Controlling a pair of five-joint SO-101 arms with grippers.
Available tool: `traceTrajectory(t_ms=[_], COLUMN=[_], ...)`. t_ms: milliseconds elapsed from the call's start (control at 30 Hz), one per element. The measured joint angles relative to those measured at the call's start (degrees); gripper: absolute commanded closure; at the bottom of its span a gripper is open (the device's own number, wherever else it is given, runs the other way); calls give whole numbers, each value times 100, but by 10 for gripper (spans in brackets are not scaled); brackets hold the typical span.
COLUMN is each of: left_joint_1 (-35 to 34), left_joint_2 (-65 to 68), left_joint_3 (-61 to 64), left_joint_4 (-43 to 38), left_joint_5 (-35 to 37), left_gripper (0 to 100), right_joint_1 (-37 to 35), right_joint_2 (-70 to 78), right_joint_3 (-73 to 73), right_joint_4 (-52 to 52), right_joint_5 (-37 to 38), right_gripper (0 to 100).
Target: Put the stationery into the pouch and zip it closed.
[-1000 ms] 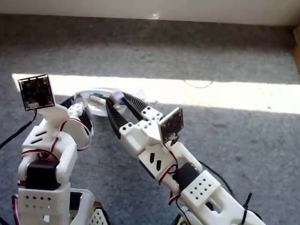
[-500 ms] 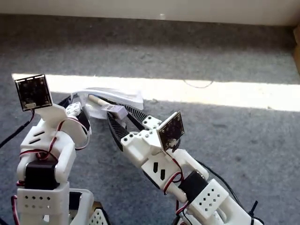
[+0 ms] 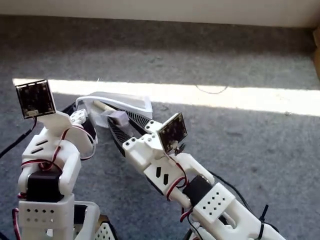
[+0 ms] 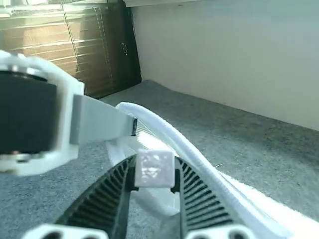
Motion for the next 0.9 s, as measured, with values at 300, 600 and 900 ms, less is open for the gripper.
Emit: traceTrajectory(t_ms=[300,600,900], left_joint_1=[9,44,44], left_joint_2=[0,0,0], left_joint_3=[0,0,0], left_joint_4=[0,0,0], left_joint_5=[0,0,0], left_gripper=[993,993,993], right_joint_1=[-62,-79,-79], right_joint_2=[369,369,193], right_joint_3=[-229,-229,-264], right_joint_4=[-26,-26,316], right_joint_5=[9,18,18], right_gripper=[825,825,825])
